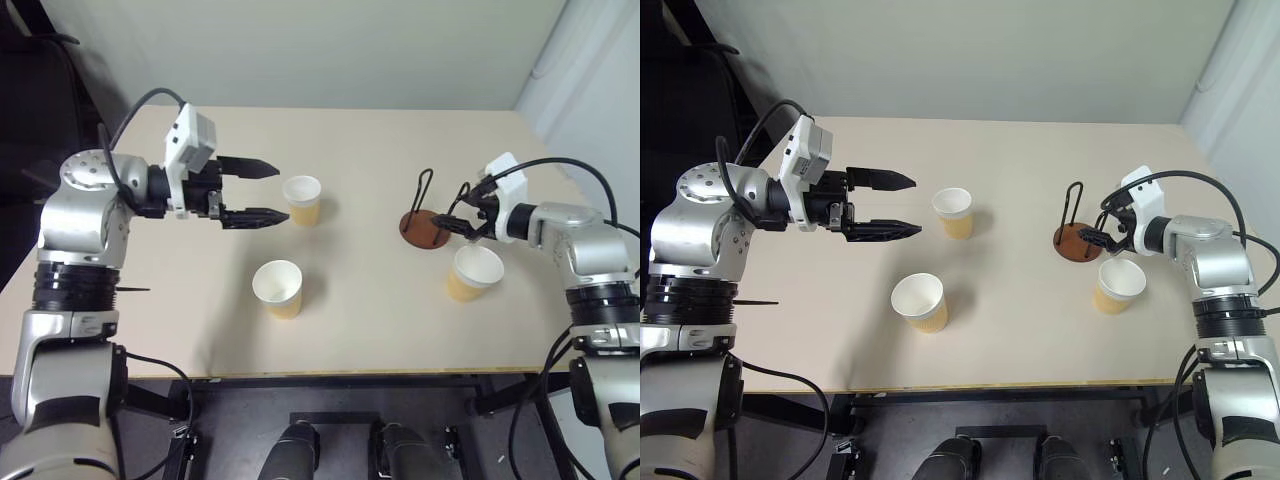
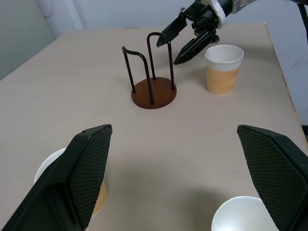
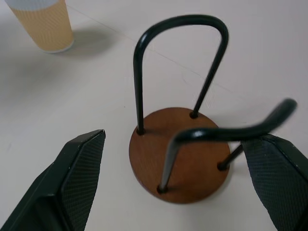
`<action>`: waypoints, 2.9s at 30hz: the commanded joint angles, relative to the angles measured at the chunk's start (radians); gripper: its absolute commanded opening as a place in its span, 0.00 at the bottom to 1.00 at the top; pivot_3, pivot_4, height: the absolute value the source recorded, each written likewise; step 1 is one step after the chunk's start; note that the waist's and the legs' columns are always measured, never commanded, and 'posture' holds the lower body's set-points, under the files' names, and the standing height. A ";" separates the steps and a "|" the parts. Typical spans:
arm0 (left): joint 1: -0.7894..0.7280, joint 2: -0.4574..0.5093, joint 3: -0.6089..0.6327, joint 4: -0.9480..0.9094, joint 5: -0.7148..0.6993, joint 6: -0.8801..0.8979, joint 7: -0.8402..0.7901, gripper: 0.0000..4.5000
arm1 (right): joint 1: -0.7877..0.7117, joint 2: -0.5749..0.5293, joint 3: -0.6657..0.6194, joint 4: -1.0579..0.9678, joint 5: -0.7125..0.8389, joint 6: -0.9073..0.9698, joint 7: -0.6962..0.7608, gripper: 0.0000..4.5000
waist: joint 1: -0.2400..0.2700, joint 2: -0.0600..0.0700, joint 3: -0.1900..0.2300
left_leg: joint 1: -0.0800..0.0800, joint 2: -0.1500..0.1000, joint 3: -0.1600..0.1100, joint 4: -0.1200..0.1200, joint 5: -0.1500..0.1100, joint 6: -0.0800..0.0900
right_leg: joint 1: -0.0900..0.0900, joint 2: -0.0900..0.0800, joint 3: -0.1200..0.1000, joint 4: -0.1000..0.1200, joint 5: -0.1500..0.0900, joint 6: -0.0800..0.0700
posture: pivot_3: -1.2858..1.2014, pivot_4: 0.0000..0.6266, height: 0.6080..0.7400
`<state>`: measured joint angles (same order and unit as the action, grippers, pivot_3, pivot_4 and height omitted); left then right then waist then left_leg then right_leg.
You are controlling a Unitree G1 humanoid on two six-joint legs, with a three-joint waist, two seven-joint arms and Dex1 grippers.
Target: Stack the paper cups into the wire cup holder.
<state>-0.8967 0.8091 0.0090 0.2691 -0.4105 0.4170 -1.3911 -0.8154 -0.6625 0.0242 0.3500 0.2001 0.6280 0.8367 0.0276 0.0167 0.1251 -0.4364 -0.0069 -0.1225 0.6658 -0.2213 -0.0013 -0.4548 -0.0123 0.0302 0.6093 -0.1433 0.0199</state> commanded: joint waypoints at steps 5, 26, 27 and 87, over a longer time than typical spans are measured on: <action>-0.025 0.031 0.036 -0.034 -0.017 0.003 -0.001 0.99 | -0.034 0.034 0.008 0.006 -0.023 -0.025 -0.006 1.00 | 0.000 0.000 0.000 | 0.000 0.000 0.000 0.000 0.000 -0.001 | 0.000 0.000 0.000 0.000 0.000 0.000 | 0.52 0.24 1.00; -0.090 0.088 0.007 0.074 0.036 -0.043 -0.082 1.00 | -0.024 -0.007 0.040 -0.149 0.033 0.051 0.175 0.01 | -0.002 0.000 0.000 | -0.001 0.000 -0.001 -0.002 -0.001 -0.001 | -0.002 0.000 0.000 0.000 -0.001 -0.003 | 0.52 0.24 1.00; -0.093 0.089 0.006 0.075 0.037 -0.044 -0.086 1.00 | -0.020 -0.001 0.043 -0.163 0.037 0.056 0.176 0.01 | -0.002 0.000 0.000 | -0.001 0.000 -0.001 -0.002 -0.001 -0.001 | -0.002 0.000 0.000 0.000 -0.001 -0.003 | 0.52 0.24 1.00; -0.096 0.067 0.014 0.068 0.038 -0.041 -0.063 1.00 | 0.008 0.000 0.137 -0.290 0.060 0.100 0.225 1.00 | -0.003 0.000 0.000 | -0.001 0.000 -0.001 -0.002 -0.001 -0.001 | -0.002 0.000 -0.001 0.001 -0.002 -0.003 | 0.52 0.24 1.00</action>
<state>-0.9641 0.8728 0.0022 0.3523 -0.3632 0.3846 -1.4557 -0.7969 -0.6454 0.1855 0.0859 0.2514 0.7319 1.0545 0.0243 0.0167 0.1252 -0.4373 -0.0067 -0.1233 0.6641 -0.2220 -0.0027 -0.4568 -0.0121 0.0297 0.6099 -0.1448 0.0164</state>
